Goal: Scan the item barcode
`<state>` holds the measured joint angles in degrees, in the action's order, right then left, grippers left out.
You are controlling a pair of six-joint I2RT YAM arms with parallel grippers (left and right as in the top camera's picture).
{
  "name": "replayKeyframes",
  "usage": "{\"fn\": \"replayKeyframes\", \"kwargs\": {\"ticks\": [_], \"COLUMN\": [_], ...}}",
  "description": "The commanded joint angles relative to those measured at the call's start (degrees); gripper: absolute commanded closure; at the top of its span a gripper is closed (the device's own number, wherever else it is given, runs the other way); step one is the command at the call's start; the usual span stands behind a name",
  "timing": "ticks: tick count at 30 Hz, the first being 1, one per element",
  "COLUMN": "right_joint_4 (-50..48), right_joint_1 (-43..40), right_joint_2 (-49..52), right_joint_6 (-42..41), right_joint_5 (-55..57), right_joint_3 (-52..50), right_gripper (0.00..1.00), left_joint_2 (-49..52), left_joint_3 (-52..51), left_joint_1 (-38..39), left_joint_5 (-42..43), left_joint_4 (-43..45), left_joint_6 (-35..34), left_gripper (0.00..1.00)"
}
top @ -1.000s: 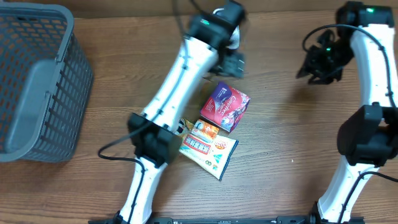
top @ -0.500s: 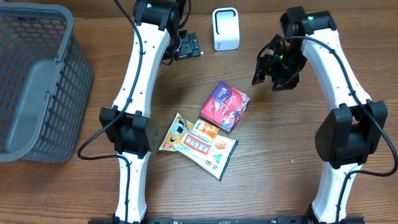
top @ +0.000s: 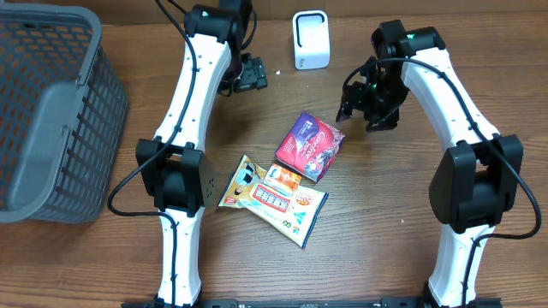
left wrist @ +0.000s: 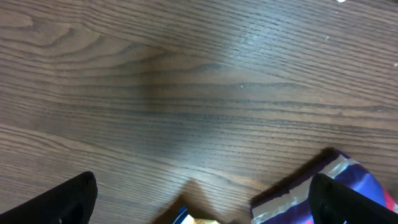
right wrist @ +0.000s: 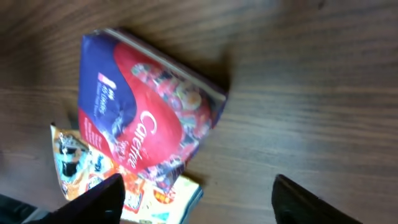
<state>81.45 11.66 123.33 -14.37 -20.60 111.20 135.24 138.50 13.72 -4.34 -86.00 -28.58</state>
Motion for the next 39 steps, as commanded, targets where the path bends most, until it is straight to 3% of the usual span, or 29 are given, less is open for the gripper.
{"fn": "replayKeyframes", "kwargs": {"ticks": [1, 3, 13, 23, 27, 39], "right_joint_4": [-1.9, -3.6, -4.1, -2.3, 2.0, 10.7], "right_joint_1": [0.1, 0.1, 3.5, 7.2, 7.6, 12.5], "right_joint_2": [-0.1, -0.1, -0.1, -0.1, -0.1, -6.3], "right_joint_6": [-0.7, -1.0, -8.6, -20.0, -24.7, -26.9], "right_joint_5": [-0.3, -0.6, -0.8, 6.0, 11.8, 21.0], "right_joint_3": [-0.2, -0.2, -0.2, -0.3, -0.3, -0.3], "right_gripper": [0.24, 0.31, 0.3, 0.32, 0.33, 0.33], "left_joint_2": [0.4, 0.4, 0.5, 0.4, 0.4, 0.4], "left_joint_3": [-0.6, -0.6, -0.7, -0.8, -0.8, -0.8], "left_joint_1": [-0.3, -0.3, -0.3, -0.8, -1.5, -2.9], "left_joint_5": [-1.0, -1.0, -1.0, -1.0, -1.0, -1.2], "left_joint_4": [0.6, 0.9, 2.2, 2.0, 1.6, 0.6], "left_joint_6": [-0.8, -0.8, -0.8, -0.8, -0.8, -0.6], "left_gripper": [0.0, 0.0, 0.0, 0.0, 0.0, 0.0]}}
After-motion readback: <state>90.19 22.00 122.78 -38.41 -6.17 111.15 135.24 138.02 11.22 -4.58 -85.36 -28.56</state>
